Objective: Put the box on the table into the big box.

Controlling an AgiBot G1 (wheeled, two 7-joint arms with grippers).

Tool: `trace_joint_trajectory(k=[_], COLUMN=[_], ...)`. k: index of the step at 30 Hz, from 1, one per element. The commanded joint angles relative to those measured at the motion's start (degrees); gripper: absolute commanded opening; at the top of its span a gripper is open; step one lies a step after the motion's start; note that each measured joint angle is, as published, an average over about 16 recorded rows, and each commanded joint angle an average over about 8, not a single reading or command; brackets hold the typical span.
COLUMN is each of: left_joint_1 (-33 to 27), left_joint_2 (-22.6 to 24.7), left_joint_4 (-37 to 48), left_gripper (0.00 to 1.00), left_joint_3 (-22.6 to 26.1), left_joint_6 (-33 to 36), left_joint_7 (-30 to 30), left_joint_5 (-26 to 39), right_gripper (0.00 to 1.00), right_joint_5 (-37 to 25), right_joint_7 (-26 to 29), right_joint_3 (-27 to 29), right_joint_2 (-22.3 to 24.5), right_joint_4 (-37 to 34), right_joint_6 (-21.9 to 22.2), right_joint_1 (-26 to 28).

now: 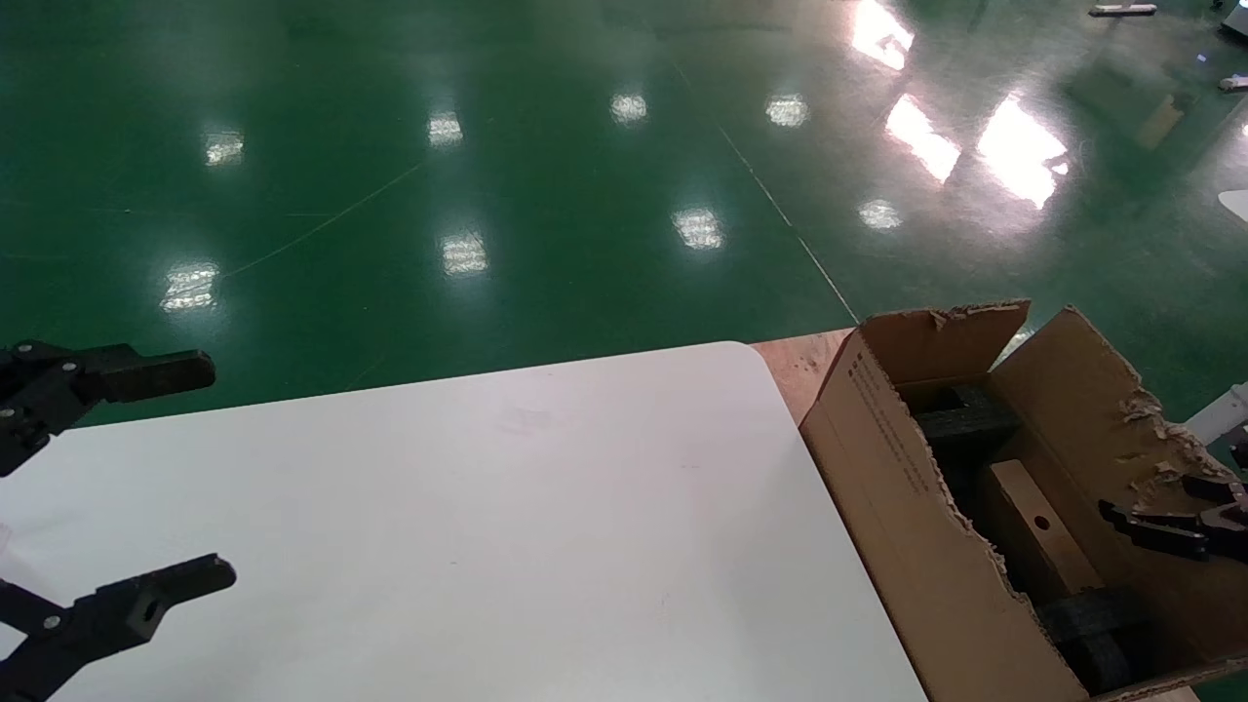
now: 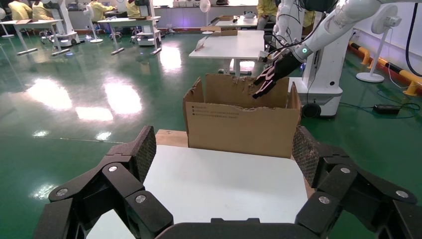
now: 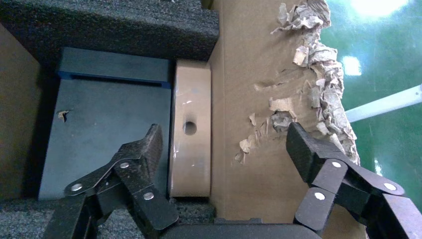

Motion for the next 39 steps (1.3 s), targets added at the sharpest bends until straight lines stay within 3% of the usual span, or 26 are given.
trace_joint_trajectory(k=[1, 6, 12, 22, 33, 39], left_joint_1=[0.00, 0.00, 0.00, 0.00, 0.00, 0.01], left_joint_2=[0.00, 0.00, 0.00, 0.00, -0.01, -0.02], left_joint_4=[0.00, 0.00, 0.00, 0.00, 0.01, 0.03], left_gripper=[1.00, 1.00, 1.00, 1.00, 1.00, 1.00], left_joint_3=[0.00, 0.00, 0.00, 0.00, 0.00, 0.00], left_joint_6=[0.00, 0.00, 0.00, 0.00, -0.01, -0.02], left_joint_7=[0.00, 0.00, 0.00, 0.00, 0.01, 0.01], left_joint_5=[0.00, 0.00, 0.00, 0.00, -0.01, -0.02], right_gripper=[1.00, 1.00, 1.00, 1.00, 1.00, 1.00], right_joint_5=[0.05, 0.57, 1.01, -0.17, -5.44, -6.70], right_joint_7=[0.10, -1.32, -4.66, -10.10, -20.18, -22.09], right_joint_3=[0.02, -0.02, -1.02, -4.64, -4.99, -4.77], right_joint_2=[-0.04, 0.07, -0.19, -4.30, -13.92, -15.76], right_joint_4=[-0.11, 1.30, 1.88, -3.70, -13.75, -15.43], right_joint_6=[0.19, -2.90, -9.52, -19.54, -21.76, -21.91], right_joint_1=[-0.13, 1.99, 7.27, 19.14, 36.81, 40.10])
